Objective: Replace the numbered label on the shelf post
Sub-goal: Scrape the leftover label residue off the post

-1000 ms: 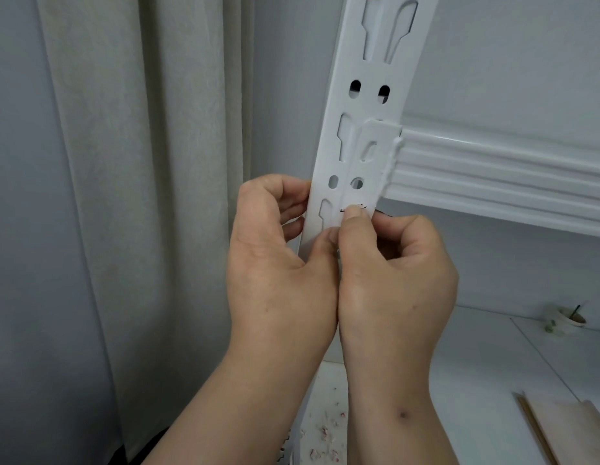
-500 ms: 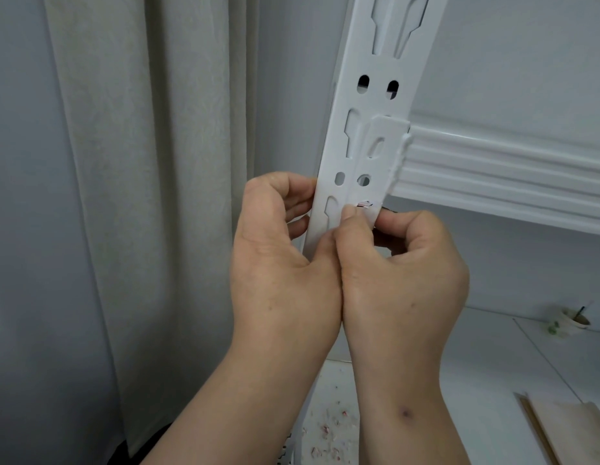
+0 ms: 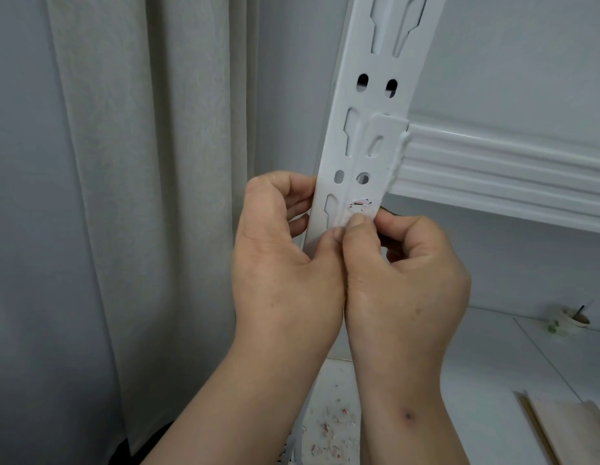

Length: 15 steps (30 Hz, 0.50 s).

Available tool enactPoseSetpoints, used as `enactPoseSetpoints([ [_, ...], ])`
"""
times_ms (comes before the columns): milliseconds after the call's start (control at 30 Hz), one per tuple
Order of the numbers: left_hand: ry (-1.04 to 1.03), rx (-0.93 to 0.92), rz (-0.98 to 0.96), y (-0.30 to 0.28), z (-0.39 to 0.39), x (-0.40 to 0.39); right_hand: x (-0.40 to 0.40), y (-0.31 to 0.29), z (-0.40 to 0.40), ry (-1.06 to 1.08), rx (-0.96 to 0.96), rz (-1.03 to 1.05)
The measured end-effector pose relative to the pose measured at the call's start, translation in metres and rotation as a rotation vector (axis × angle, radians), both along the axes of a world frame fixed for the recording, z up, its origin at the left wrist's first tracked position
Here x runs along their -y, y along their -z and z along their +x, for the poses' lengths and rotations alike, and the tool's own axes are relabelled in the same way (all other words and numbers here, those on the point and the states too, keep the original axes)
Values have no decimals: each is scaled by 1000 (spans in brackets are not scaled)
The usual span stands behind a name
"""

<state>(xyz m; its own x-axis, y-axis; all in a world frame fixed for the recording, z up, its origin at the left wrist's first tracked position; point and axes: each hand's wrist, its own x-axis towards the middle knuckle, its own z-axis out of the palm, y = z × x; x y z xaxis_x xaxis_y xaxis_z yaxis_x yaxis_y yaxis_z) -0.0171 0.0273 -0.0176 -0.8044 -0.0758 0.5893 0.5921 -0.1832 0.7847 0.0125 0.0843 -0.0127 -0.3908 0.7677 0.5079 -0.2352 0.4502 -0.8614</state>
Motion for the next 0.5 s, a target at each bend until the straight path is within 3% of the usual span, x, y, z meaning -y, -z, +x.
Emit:
enactPoseSetpoints([
  [500, 21, 7, 14, -2, 4, 1, -1, -5, -2, 32, 25, 70],
])
